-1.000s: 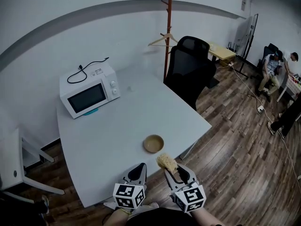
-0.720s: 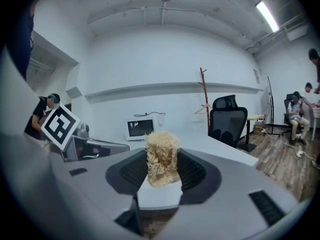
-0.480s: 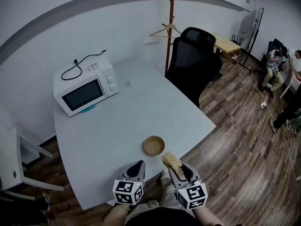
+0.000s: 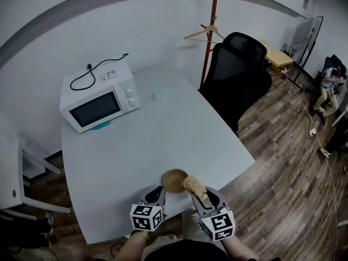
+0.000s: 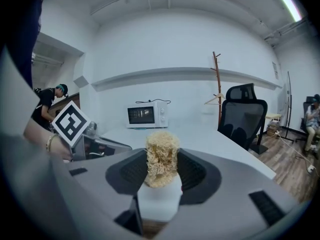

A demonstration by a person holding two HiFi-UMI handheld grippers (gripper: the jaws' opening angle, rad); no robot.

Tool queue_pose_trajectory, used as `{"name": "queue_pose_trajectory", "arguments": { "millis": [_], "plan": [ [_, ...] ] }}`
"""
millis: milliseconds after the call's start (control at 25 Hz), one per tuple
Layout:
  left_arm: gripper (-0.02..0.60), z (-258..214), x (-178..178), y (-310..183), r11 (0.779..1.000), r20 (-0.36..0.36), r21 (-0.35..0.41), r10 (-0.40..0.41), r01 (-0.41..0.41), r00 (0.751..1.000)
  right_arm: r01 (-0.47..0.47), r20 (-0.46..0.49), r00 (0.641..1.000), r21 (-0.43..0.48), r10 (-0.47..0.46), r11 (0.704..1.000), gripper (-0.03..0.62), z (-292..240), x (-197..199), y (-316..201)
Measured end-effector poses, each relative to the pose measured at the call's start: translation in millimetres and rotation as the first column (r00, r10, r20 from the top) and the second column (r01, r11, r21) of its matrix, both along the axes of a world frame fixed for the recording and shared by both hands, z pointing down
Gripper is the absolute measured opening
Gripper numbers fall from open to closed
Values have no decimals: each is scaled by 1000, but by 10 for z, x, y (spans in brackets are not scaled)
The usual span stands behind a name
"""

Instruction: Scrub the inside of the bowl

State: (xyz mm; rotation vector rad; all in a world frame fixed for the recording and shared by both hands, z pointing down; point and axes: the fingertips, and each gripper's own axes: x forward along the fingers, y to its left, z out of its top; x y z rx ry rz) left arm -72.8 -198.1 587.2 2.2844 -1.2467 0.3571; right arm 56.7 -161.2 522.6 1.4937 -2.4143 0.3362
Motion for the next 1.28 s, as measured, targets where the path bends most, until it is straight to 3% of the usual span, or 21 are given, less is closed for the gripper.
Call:
{"name": "queue_pose_trajectory", "arguments": {
  "millis": [200,320,800,1000,1280],
  "plan": [
    [24,200,29,-213,996,-10,-69,-54,53,999,61,-14,998,-38,-61,997,166,126,53,-193],
    [107,342,53,-273,989,-25,-131,-69,65,997,111,-31,993,-63,-113,992,166,208,28,-286],
    [106,742,63,-389,942,-69,-312,-156,127,985,265,-50,961,-107,-271,958,166,376,-167,-559],
    [44,767,65,-436,931,-67,-327,-191,160,979,273,-58,958,-122,-281,954,166,476,-171,-595],
    [32,660,70,-470,937,-70,-302,-208,178,976,268,-105,952,-161,-286,950,166,677,-251,-568]
  ]
}}
